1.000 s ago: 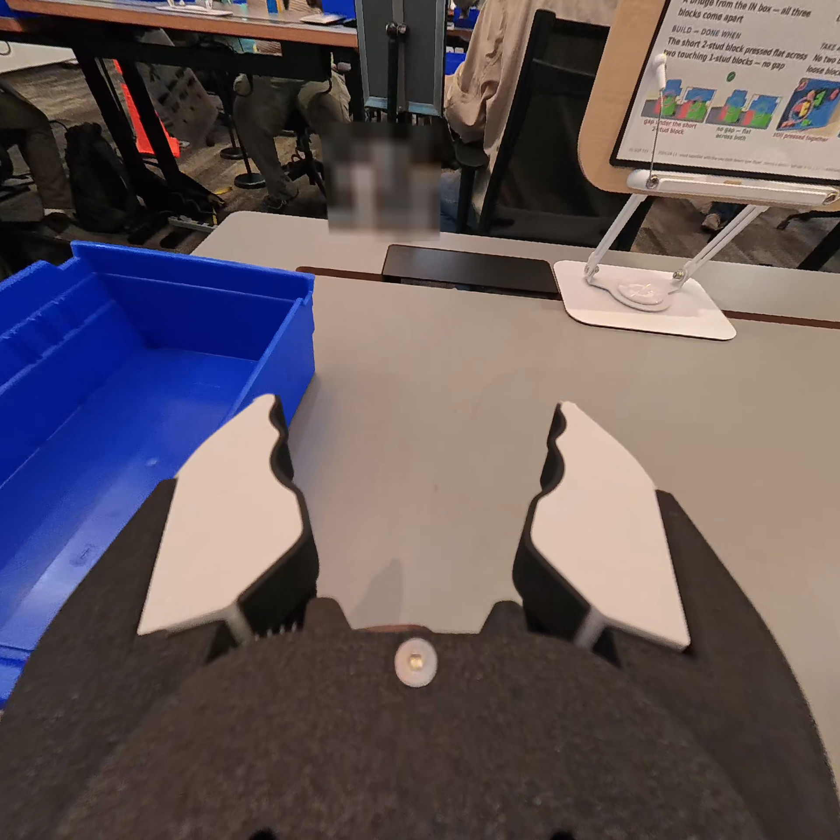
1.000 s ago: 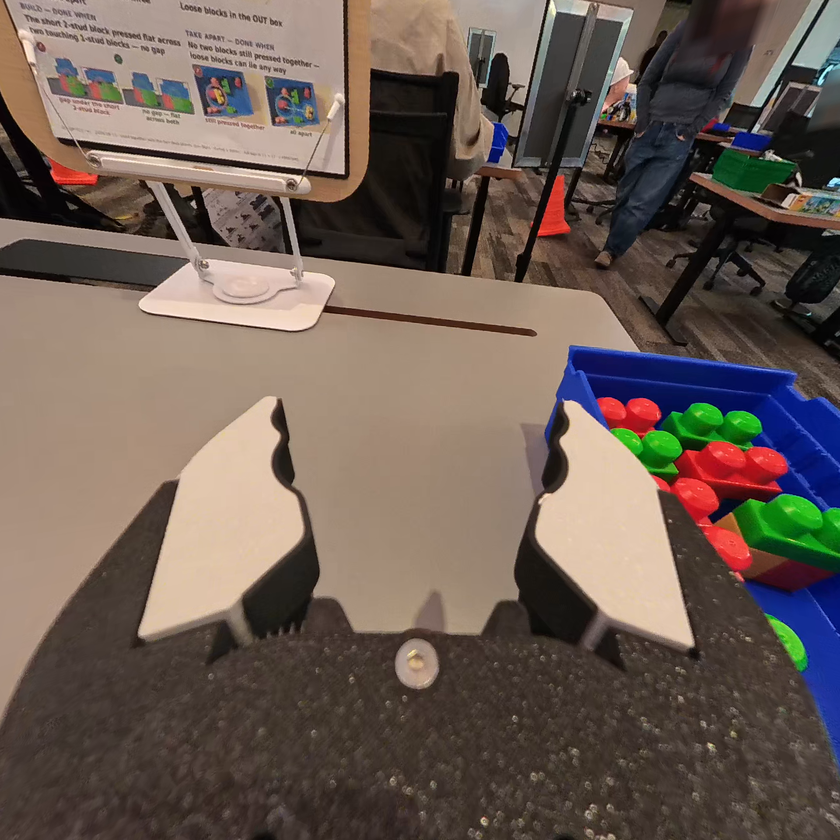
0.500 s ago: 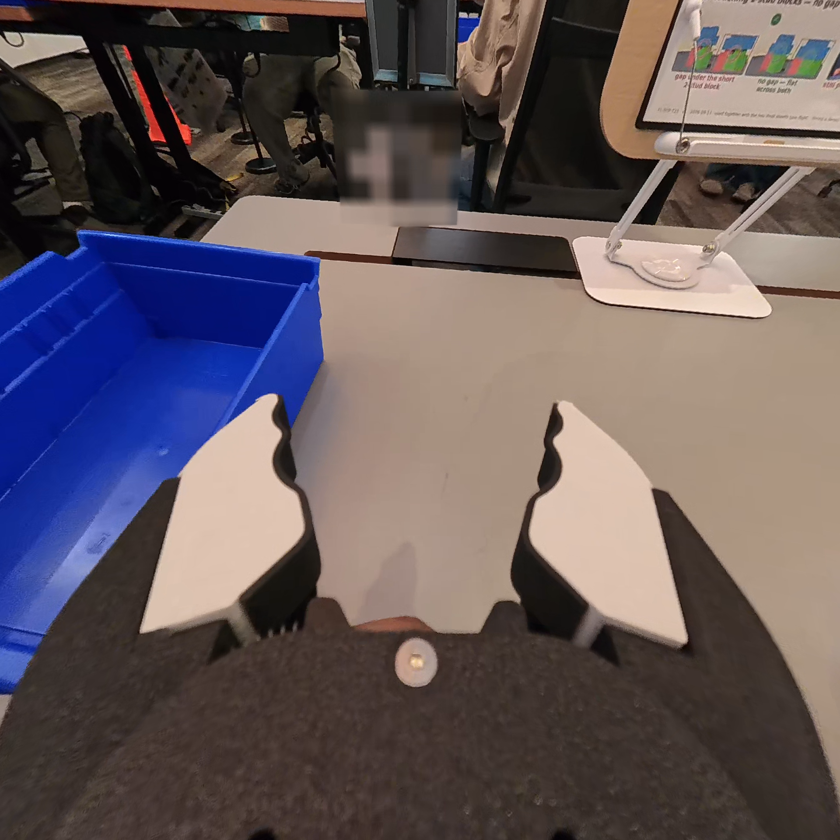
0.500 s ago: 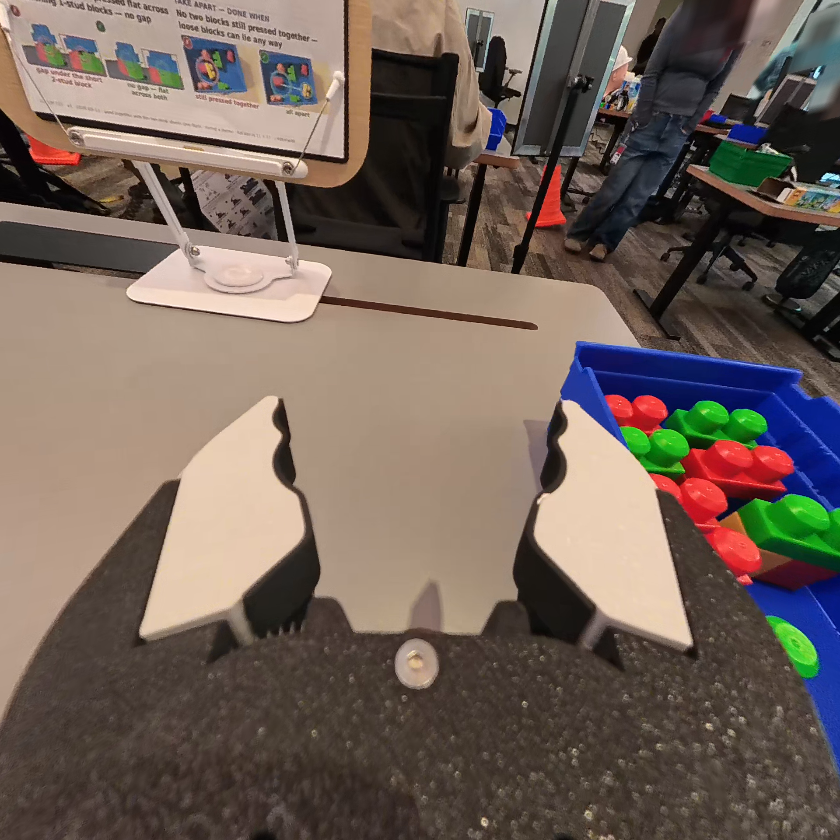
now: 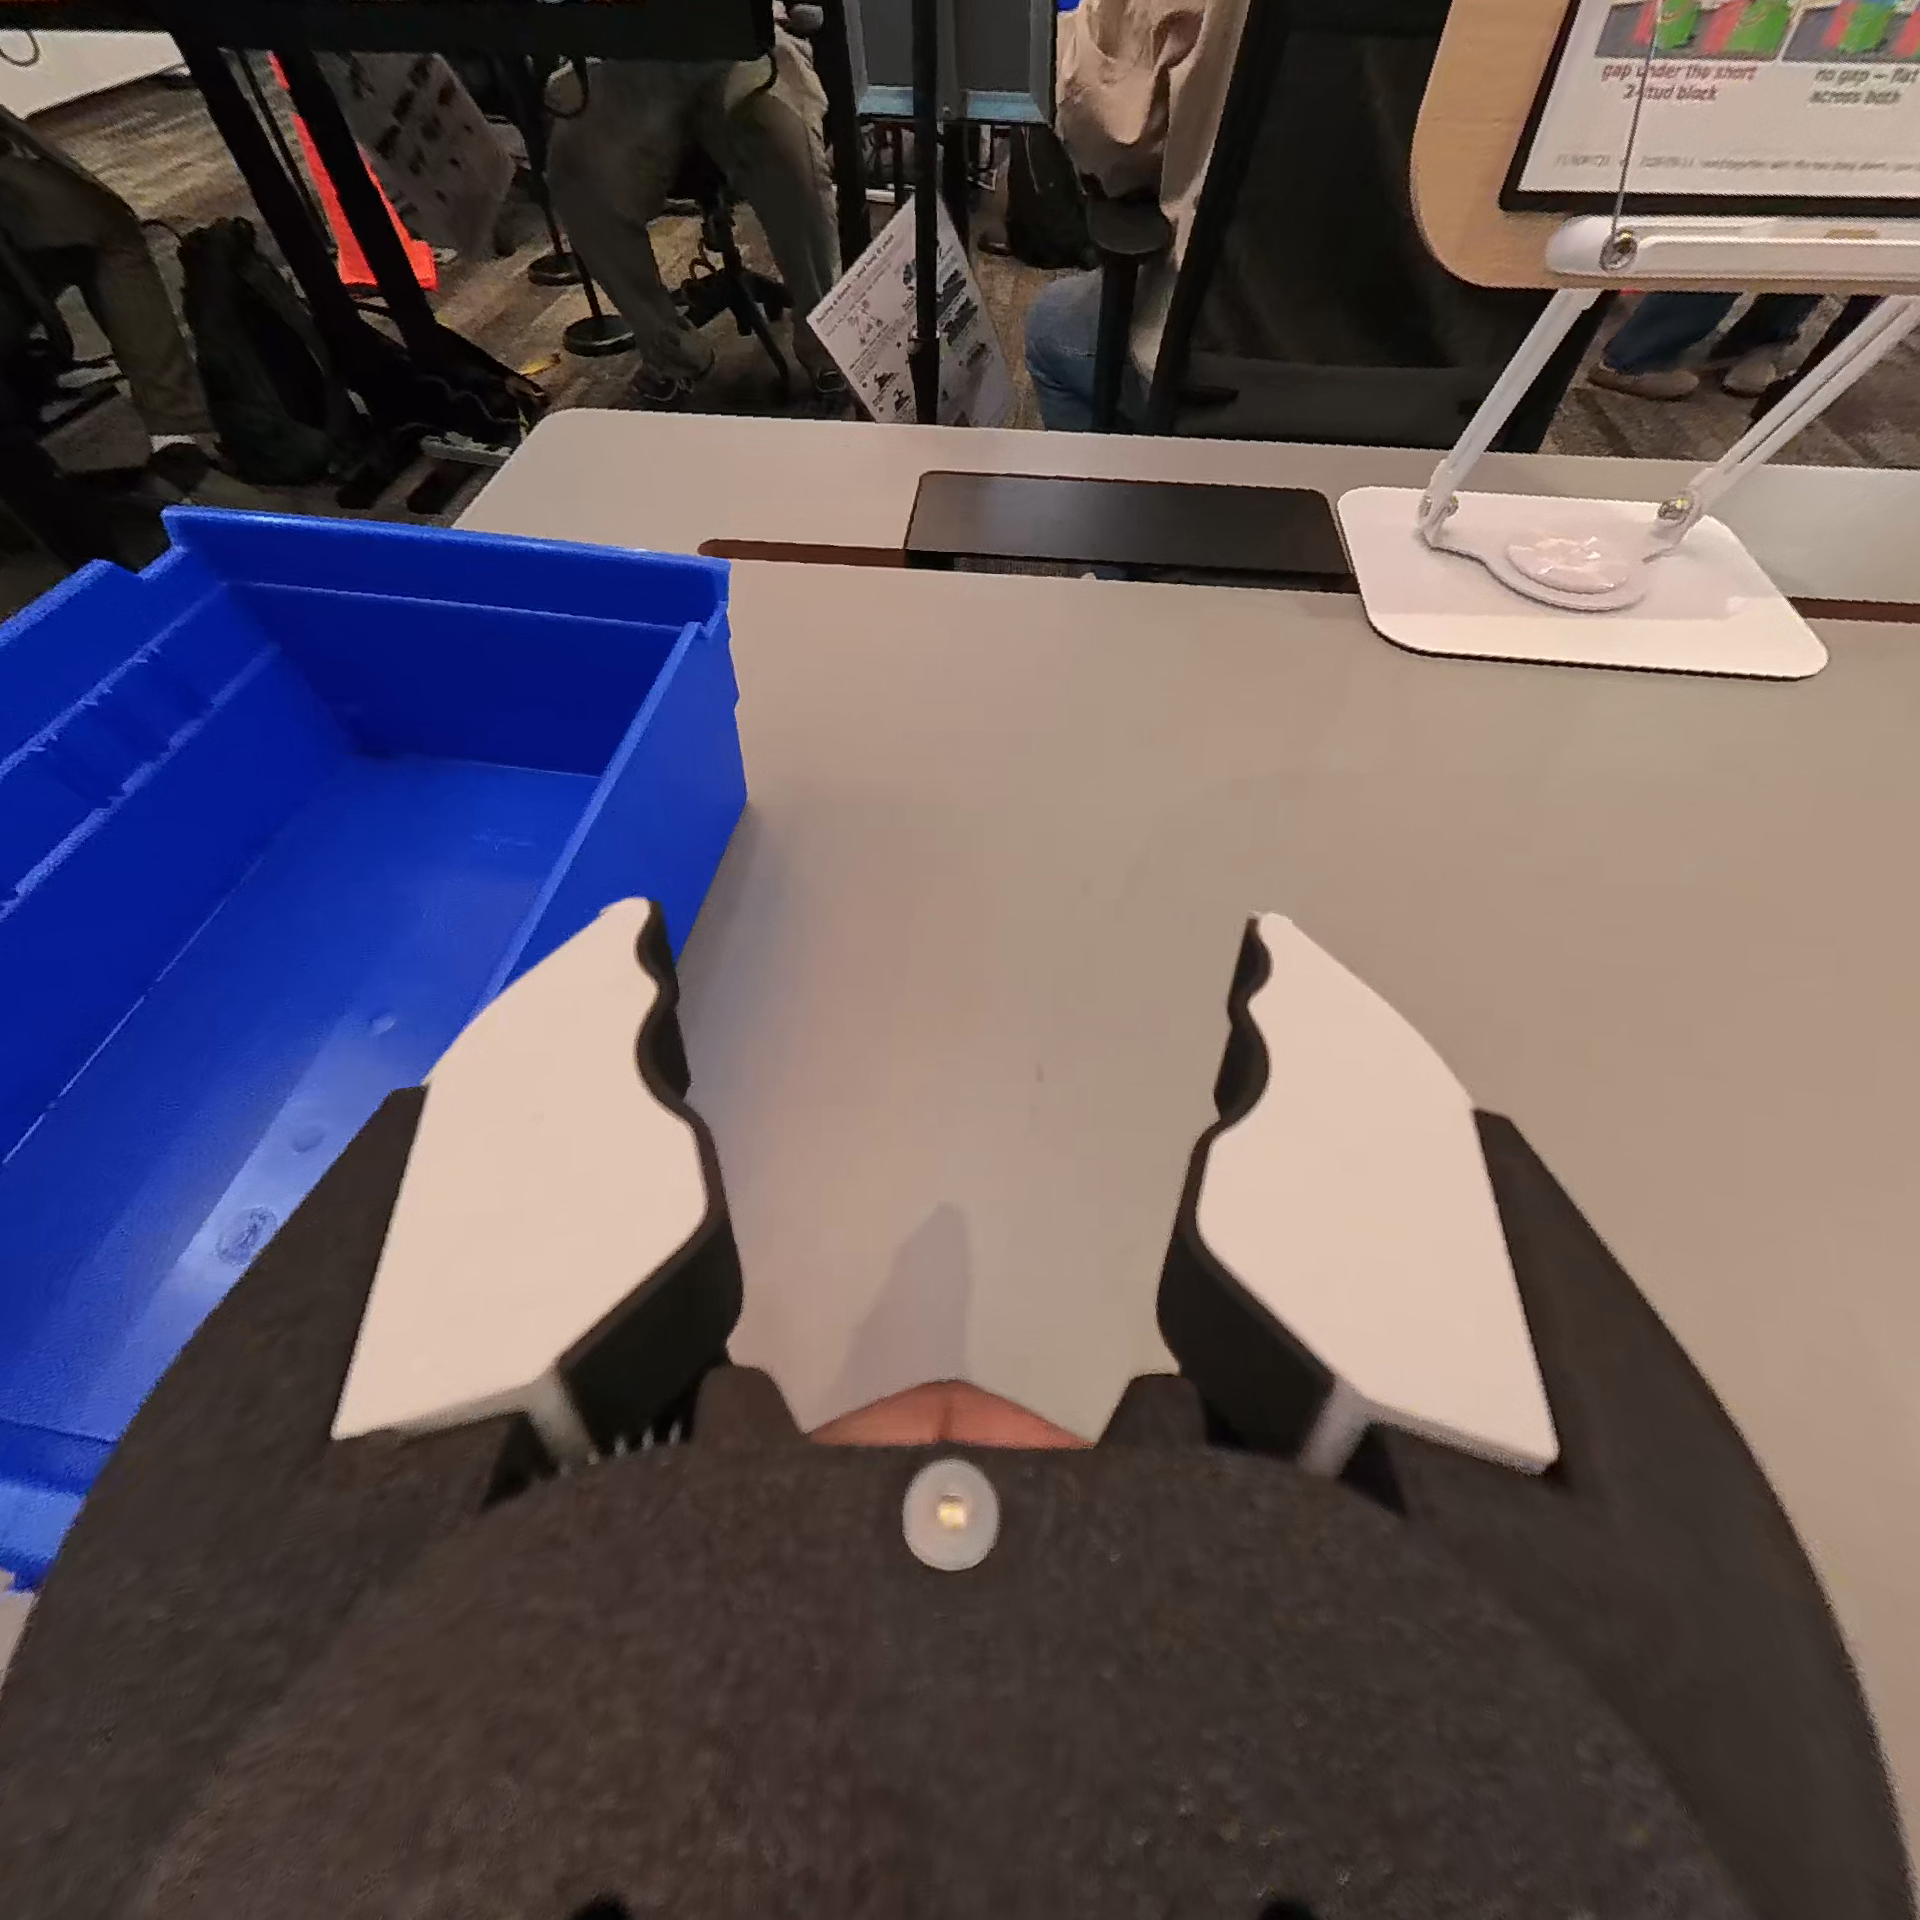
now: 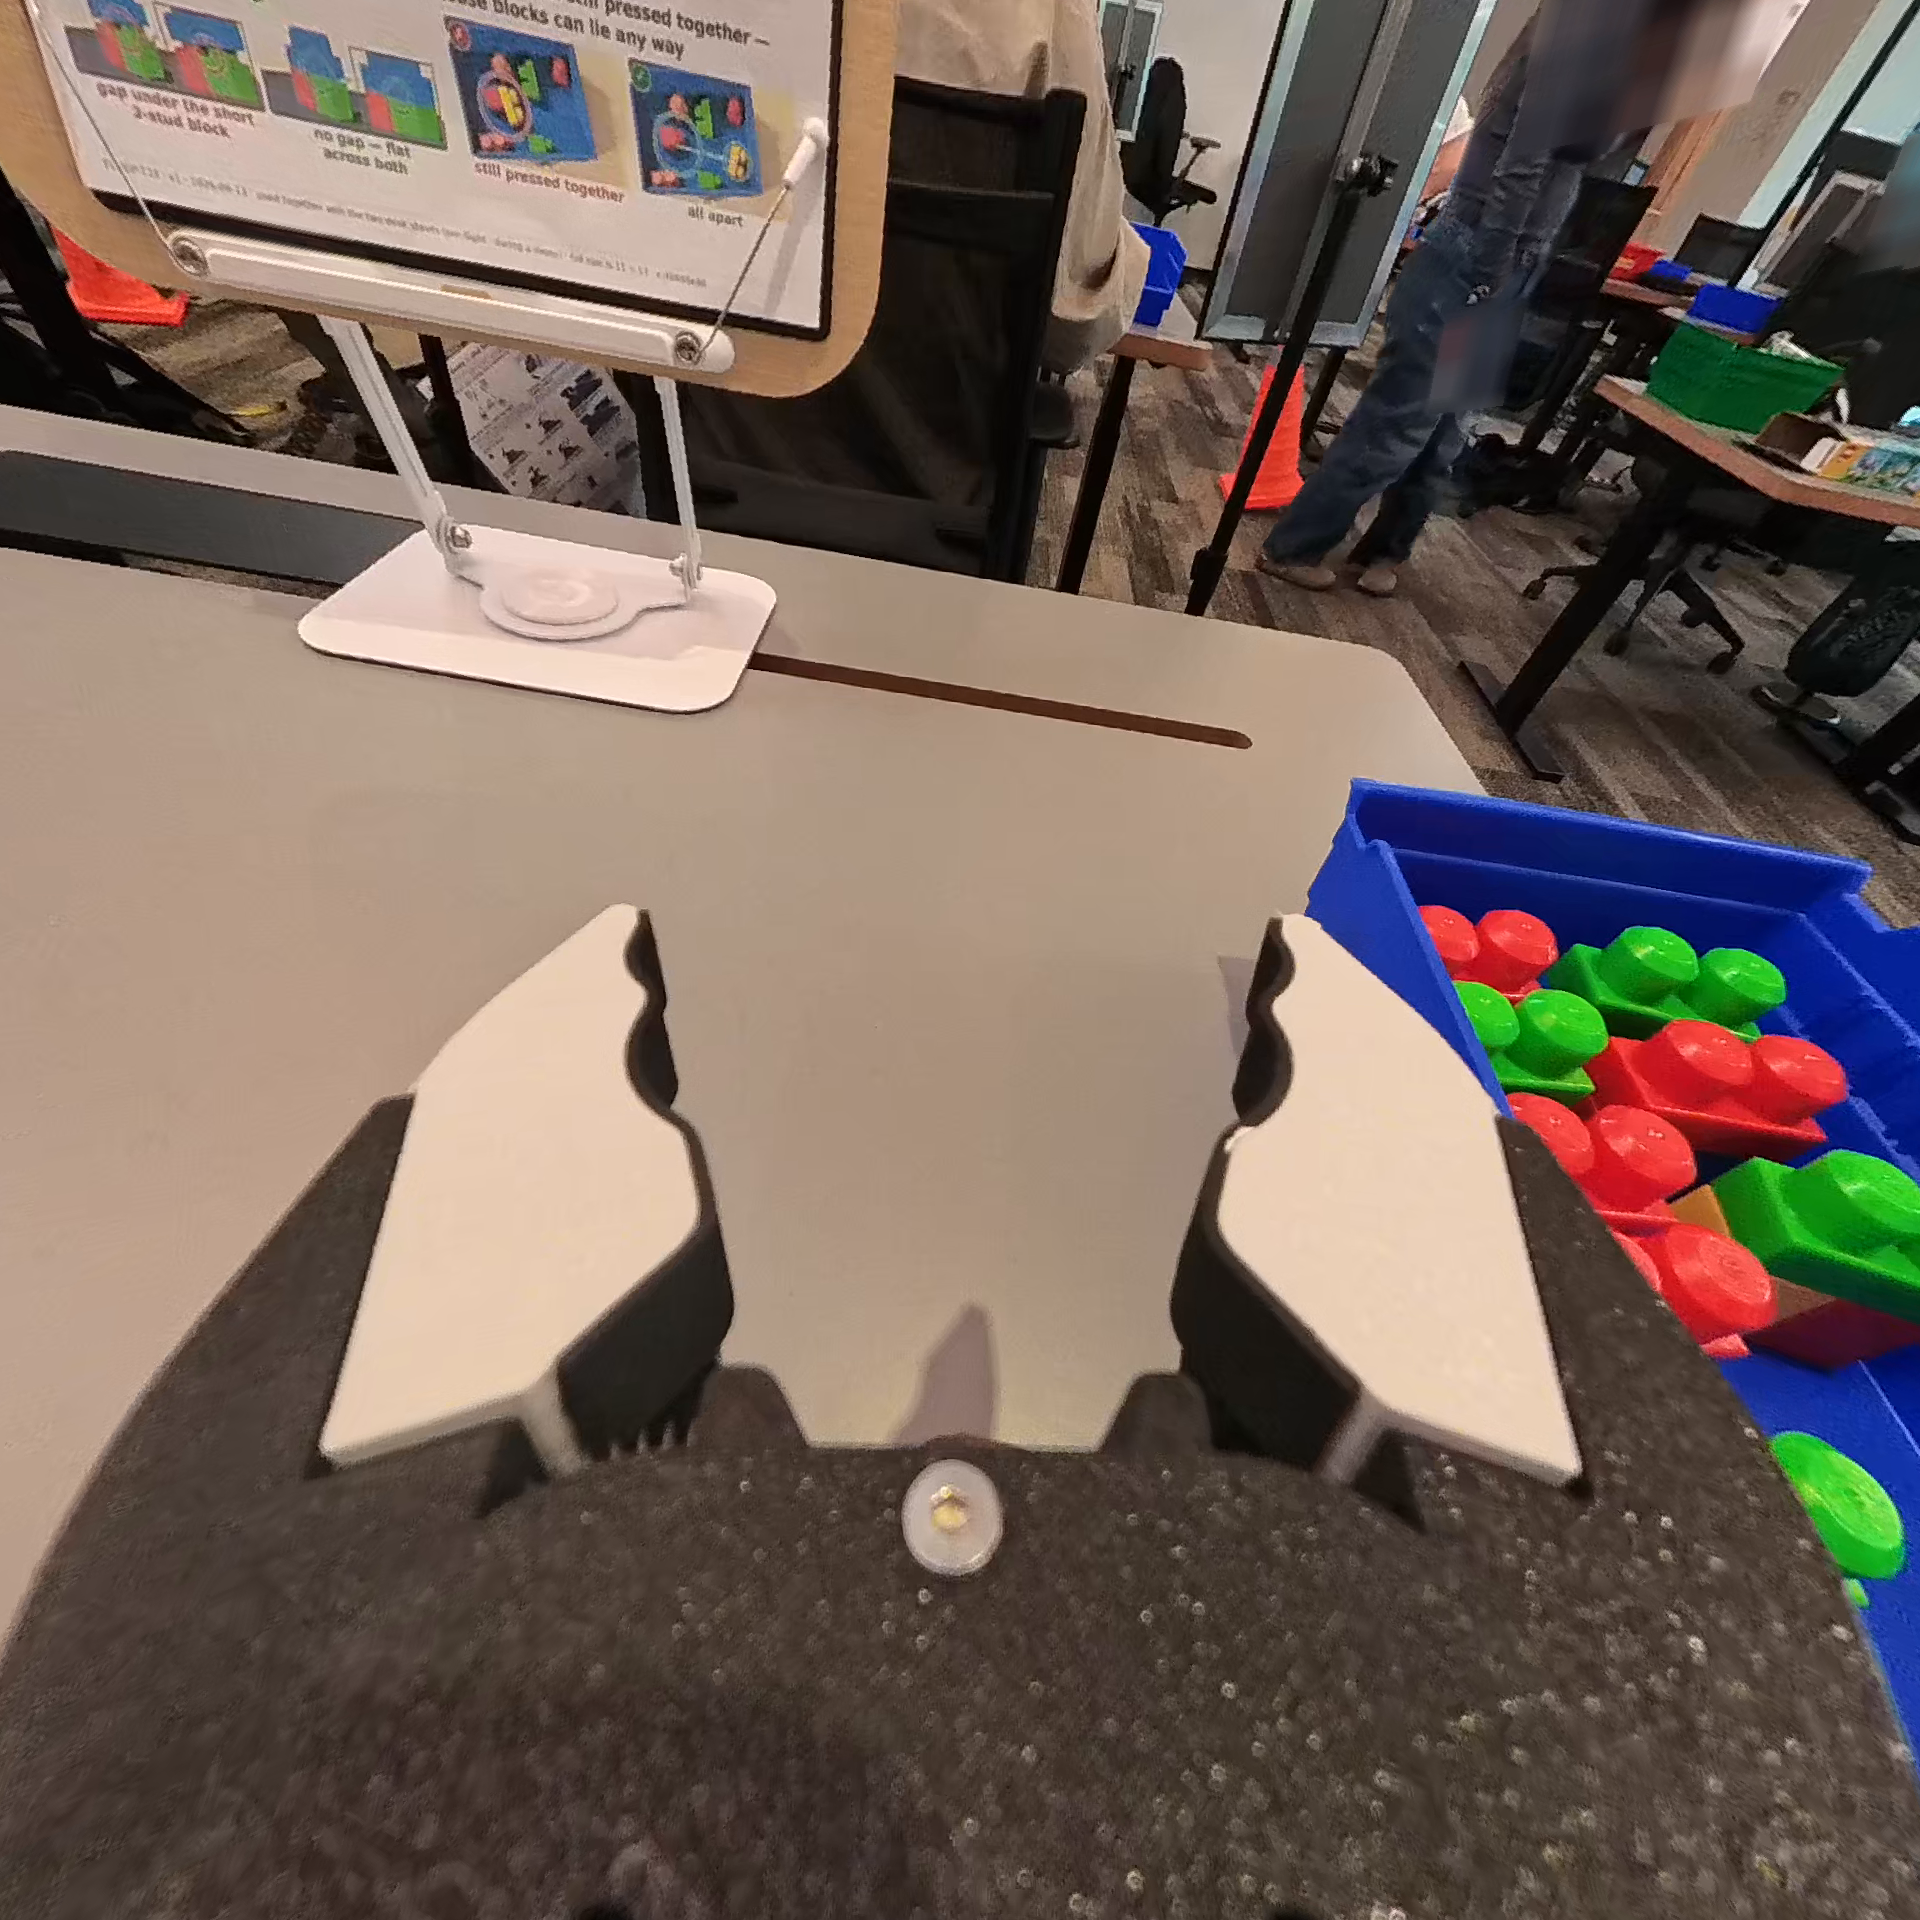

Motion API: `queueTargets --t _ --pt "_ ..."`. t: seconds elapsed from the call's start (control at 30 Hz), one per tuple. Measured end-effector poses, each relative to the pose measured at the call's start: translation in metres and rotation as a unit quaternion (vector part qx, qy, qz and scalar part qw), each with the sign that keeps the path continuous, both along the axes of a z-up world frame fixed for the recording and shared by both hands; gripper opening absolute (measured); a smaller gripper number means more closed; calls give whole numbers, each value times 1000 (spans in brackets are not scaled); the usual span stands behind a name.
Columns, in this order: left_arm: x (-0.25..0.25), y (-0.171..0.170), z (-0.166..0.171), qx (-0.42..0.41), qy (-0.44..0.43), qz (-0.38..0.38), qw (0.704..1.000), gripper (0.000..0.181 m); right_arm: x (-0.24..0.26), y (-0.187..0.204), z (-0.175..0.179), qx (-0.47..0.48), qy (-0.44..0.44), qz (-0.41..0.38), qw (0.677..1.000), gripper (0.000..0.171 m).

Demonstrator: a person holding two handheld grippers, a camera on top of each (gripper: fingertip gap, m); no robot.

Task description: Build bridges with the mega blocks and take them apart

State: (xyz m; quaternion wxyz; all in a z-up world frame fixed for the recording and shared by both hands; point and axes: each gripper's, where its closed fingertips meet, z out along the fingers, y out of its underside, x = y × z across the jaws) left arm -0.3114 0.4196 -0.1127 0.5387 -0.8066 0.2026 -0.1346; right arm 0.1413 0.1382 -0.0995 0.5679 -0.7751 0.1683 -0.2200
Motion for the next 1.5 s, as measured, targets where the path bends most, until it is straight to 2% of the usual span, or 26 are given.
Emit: queueTargets --t 0.03,0.33,0.5,0.57,0.63,0.97,1.03,1.13,1.2,1.27,1.37,1.47,1.5 --pt "1 -1 1 4 4 -4 1000 102 0 0 0 0 -1 -1 1000 106" --pt "12 -3 -7 11 42 -13 999 103 -2 0 1 -8 -8 3 1000 105" --pt "23 -8 -11 2 39 -38 998 112 -2 -1 1 -11 -10 1 1000 103" --pt "25 -9 -12 3 44 -39 998 112 0 -2 0 -11 -8 -4 1000 99" --pt "27 -10 -13 -1 48 -42 998 112 3 -3 -1 -13 -6 -13 1000 86" --pt "48 -17 -27 -30 59 -53 996 109 -3 4 -8 -24 1 -9 1000 89" --pt "50 -15 -29 -30 67 -46 996 99 -3 5 -9 -25 4 -9 1000 90" --pt "51 -11 -35 -38 80 -35 995 66 -4 8 -11 -28 9 -5 1000 90" --pt "52 -7 -42 -51 89 -28 994 59 -5 9 -11 -28 7 -3 1000 91" --pt "52 -5 -44 -51 93 -20 994 62 -7 10 -11 -29 6 0 1000 91" --pt "57 -11 -38 -37 92 -37 994 89 -9 11 -13 -31 6 5 999 91" --pt "60 -17 -35 -34 102 -45 993 94 -9 11 -13 -31 4 8 999 91" --pt "66 -23 -36 -45 92 -69 992 103 -10 11 -13 -30 4 10 999 91"
